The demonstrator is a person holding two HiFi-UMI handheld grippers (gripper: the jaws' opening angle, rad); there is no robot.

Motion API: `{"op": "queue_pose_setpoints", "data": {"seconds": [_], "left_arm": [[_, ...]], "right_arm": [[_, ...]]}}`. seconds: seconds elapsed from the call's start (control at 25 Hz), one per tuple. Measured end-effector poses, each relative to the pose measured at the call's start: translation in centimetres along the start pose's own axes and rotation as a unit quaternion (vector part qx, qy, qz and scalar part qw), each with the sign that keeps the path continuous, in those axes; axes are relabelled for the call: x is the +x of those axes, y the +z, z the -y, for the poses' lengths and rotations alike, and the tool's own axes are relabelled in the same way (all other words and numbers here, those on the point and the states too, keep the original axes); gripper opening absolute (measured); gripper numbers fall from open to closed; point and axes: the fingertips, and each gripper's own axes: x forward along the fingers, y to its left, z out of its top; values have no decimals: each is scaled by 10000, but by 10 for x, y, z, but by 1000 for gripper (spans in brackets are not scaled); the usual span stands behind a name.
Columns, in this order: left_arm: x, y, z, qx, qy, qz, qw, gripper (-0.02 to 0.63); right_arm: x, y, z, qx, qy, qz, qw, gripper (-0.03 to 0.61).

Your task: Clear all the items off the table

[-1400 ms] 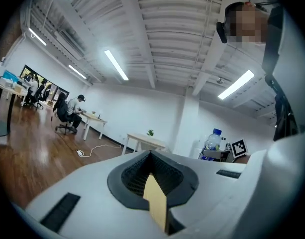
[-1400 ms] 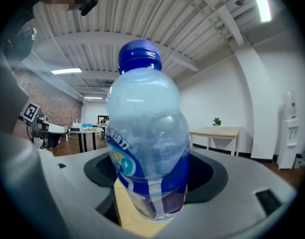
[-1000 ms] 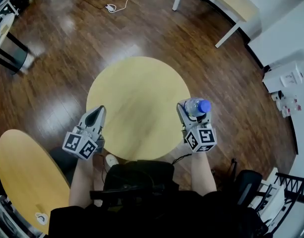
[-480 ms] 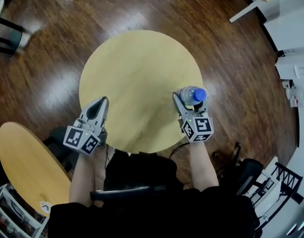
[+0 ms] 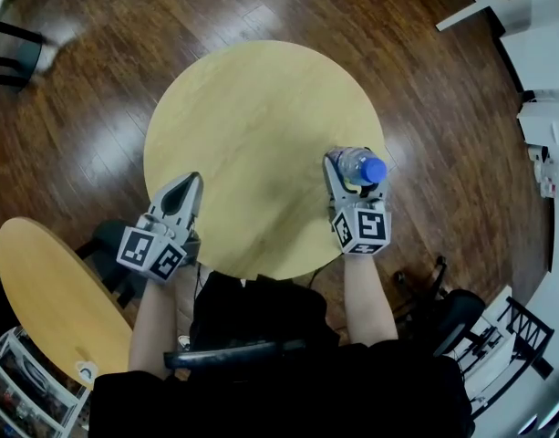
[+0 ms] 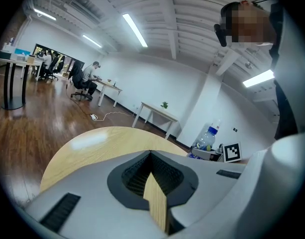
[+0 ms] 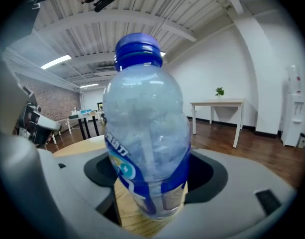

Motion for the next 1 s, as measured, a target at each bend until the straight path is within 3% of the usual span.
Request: {"op": "queue_pose_setpoints", "data": {"seconds": [0.36,0.44,0.72,1.0], "left_arm": [[1,8,0,94,108,179,9997,2],[-4,12,0,126,82,209,9997,2],[-29,26,-11,200,177,422,9988,2],[-63,51,-2,341,24,768,9965,2]], "right_arm": [[7,-1,1,3,113,1,9999,386],[7,-5,5,96,62,-85,9999,446],[-13,-3,3,241,-113,-13,9996,446],[-58,16,-1,357,-439,287,9980,445]]}}
